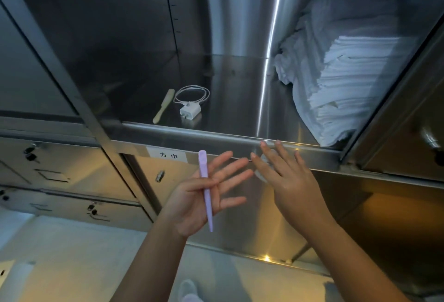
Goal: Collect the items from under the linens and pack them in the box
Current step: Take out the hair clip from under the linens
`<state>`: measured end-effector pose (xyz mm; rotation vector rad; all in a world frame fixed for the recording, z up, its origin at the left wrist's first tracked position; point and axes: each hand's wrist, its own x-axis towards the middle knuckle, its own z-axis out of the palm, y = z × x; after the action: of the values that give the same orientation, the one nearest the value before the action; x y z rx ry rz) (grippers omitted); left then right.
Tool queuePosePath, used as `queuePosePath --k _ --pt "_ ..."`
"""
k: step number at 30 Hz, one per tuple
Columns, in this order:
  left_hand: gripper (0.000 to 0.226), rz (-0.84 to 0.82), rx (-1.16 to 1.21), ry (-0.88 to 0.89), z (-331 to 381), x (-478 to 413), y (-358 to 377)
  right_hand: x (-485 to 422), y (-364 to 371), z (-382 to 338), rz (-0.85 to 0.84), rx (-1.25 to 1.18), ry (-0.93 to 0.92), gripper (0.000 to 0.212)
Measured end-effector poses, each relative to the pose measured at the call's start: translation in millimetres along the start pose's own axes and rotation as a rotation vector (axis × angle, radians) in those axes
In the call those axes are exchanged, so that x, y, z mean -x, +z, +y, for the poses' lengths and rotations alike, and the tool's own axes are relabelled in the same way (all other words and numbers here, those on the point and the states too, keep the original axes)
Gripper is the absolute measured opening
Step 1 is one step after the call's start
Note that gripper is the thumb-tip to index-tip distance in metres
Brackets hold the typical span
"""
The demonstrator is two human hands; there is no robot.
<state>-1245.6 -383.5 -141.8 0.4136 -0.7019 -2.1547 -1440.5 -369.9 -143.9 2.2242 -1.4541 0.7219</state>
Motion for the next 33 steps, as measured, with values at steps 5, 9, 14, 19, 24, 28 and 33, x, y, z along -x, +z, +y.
queuePosePath --k 5,9,14,19,24,28,33 --pt "0.056 -0.015 0.001 -0.032 31 -39 -27 -36 31 9 -0.014 0.009 0.032 0.053" --pt "0.051 -0.050 0.007 -0.076 65 -78 -48 -77 55 20 -0.003 0.041 0.075 0.050" --pt "0.047 -0.071 -0.019 -0.107 114 -124 -67 -131 88 26 -0.040 0.072 0.096 0.047" --pt "0.046 -0.076 -0.034 -0.155 150 -156 -86 -169 120 27 -0.098 0.057 0.109 0.047" --pt "0.048 -0.070 -0.015 -0.176 167 -175 -94 -187 143 30 -0.182 0.048 0.116 0.048" --pt "0.049 -0.045 -0.030 -0.146 172 -181 -99 -195 160 31 -0.367 -0.049 0.167 0.042" --pt "0.047 0.017 -0.016 -0.075 175 -179 -104 -190 177 36 -0.586 -0.082 0.206 0.057"
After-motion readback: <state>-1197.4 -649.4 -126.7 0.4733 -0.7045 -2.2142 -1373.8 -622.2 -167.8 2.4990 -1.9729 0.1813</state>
